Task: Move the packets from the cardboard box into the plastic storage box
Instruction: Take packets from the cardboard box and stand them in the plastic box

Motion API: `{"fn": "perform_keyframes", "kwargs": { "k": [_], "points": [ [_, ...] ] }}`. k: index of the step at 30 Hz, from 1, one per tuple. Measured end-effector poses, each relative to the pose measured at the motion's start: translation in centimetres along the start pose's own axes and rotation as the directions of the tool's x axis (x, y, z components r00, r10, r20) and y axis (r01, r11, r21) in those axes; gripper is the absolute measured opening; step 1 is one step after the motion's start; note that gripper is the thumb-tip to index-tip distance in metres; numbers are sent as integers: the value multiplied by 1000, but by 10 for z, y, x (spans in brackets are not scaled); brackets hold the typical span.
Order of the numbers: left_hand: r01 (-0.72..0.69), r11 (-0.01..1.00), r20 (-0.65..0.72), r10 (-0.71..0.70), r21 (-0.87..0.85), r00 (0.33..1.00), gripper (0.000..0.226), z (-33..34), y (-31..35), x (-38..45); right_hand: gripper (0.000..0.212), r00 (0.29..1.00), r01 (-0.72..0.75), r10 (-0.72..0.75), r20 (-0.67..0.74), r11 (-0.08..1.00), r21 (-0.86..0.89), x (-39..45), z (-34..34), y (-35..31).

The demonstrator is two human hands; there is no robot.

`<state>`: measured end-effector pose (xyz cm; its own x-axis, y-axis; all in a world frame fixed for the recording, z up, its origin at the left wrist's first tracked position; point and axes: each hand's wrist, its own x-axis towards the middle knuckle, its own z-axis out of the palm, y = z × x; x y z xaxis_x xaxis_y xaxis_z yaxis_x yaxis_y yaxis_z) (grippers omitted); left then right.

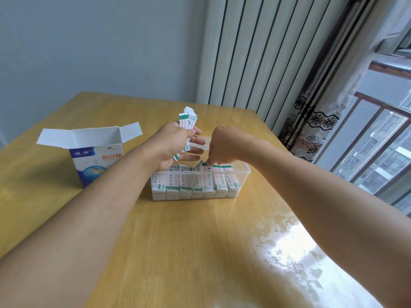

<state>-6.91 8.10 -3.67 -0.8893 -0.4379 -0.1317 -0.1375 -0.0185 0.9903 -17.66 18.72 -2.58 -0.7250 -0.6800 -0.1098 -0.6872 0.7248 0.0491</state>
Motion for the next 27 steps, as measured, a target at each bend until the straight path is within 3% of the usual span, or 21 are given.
{"fn": "perform_keyframes", "kwargs": {
  "k": [7,15,20,24,27],
  "points": [
    [28,1000,10,-28,-3,1000,19,1,1,-1,49,999,-21,20,-28,999,-30,-9,-10,-1],
    [-16,999,-19,15,-31,1000,22,1,-1,1,31,997,-33,20,-75,984,-175,-10,8,-5],
    [-57,997,-52,55,-45,997,23,-1,0,5,31,998,15,-21,-57,994,-109,-6,3,-5],
    [-99,994,-86,94,-55,992,24,-2,0,7,33,984,171,-169,64,985,-25,-5,3,-10],
    [-111,992,-111,105,-54,988,24,-4,1,8,31,979,185,-185,88,983,7,-3,7,-11]
  ]
}}
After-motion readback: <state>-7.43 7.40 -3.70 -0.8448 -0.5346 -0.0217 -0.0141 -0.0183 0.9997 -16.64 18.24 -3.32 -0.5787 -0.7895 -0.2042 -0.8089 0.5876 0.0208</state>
